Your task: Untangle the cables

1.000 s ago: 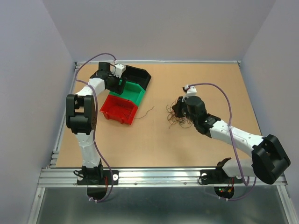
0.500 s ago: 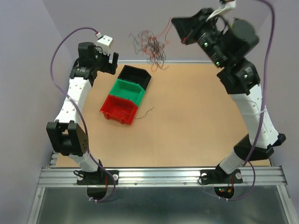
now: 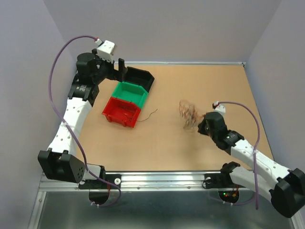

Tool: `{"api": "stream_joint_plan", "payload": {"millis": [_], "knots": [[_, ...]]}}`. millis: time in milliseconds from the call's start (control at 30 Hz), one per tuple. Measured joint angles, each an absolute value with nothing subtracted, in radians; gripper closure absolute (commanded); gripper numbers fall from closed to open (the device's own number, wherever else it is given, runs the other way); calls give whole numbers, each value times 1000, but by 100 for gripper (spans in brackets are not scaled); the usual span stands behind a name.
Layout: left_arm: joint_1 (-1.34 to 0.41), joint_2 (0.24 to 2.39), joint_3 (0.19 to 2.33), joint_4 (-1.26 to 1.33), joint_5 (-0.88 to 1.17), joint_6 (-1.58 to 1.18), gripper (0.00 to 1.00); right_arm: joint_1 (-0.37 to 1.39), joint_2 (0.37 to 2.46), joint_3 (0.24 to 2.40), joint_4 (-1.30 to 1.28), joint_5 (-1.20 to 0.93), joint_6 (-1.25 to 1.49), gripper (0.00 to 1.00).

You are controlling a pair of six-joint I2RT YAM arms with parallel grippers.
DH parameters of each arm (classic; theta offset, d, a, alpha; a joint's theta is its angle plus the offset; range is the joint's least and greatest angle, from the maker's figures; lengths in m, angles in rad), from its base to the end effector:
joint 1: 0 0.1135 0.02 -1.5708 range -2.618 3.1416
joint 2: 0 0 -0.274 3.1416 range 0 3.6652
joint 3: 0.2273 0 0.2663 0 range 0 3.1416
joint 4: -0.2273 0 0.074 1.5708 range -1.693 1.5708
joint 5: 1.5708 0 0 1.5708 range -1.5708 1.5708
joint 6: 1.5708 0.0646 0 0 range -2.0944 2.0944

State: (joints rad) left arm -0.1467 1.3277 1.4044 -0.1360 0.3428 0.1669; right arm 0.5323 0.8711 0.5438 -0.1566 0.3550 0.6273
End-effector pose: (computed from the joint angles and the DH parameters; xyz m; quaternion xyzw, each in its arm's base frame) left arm 0.3359 -0.0716 0.4512 0.2275 0.6900 -0.1173 0.6770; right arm 0.2075 0.0962 0.2339 0.1312 0.8372 0.1524 0.5086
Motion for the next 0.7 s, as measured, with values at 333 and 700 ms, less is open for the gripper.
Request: {"api": "stream_joint_plan", "payload": {"millis": [333,700], "knots": [[-429,1346,1315,-102,424,226,1,530,953,1387,-326,299,533,99],[-583,1348,1187,190,616,281,1,527,1101,1404,-369,194,465,36]]}}
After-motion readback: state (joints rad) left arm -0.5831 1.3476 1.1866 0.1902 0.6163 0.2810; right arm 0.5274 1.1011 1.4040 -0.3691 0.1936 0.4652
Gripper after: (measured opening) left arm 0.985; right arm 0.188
